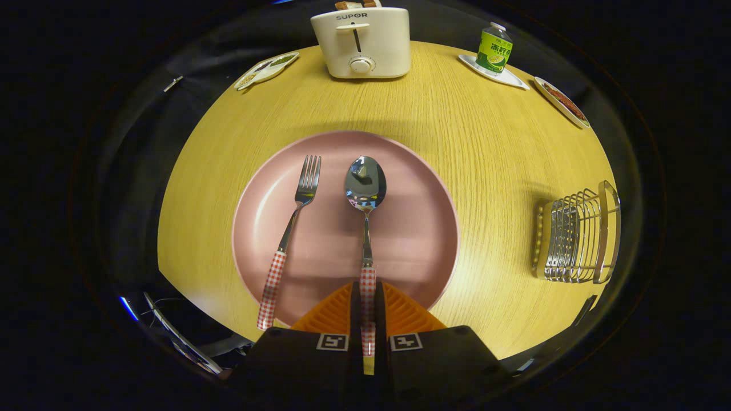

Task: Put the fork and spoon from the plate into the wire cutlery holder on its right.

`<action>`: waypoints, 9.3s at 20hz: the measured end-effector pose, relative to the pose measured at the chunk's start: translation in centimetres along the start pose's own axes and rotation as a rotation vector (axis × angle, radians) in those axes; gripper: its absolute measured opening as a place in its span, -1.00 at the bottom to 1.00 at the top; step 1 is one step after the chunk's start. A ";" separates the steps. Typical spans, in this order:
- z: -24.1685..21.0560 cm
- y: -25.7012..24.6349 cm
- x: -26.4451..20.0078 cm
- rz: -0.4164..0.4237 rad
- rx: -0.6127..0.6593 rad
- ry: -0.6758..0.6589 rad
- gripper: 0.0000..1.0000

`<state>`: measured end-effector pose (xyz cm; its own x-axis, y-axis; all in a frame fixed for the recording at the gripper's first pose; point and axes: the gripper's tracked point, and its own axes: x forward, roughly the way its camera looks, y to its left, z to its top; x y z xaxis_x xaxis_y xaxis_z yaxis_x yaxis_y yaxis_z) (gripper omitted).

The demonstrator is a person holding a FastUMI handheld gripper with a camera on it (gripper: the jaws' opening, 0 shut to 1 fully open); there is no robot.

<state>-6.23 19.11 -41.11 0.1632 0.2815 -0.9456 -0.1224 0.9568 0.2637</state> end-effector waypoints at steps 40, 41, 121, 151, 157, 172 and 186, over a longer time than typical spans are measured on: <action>-1.5 -23.4 -15.0 -0.089 -0.204 0.678 -0.77; -1.4 -23.3 -14.6 -0.096 -0.199 0.699 -0.77; 3.1 -4.4 -19.4 0.368 -0.073 0.187 -0.79; -0.2 -21.6 -17.3 0.040 -0.075 1.054 -0.80; 0.8 -22.2 -15.4 0.041 -0.066 1.108 -0.79; 3.8 -21.3 -13.8 0.113 -0.090 0.864 0.42; 6.7 -19.9 -19.6 0.135 -0.007 0.121 1.00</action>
<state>-0.42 -4.91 -26.56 0.0258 0.3964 -0.9177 -0.1425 0.9101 0.3891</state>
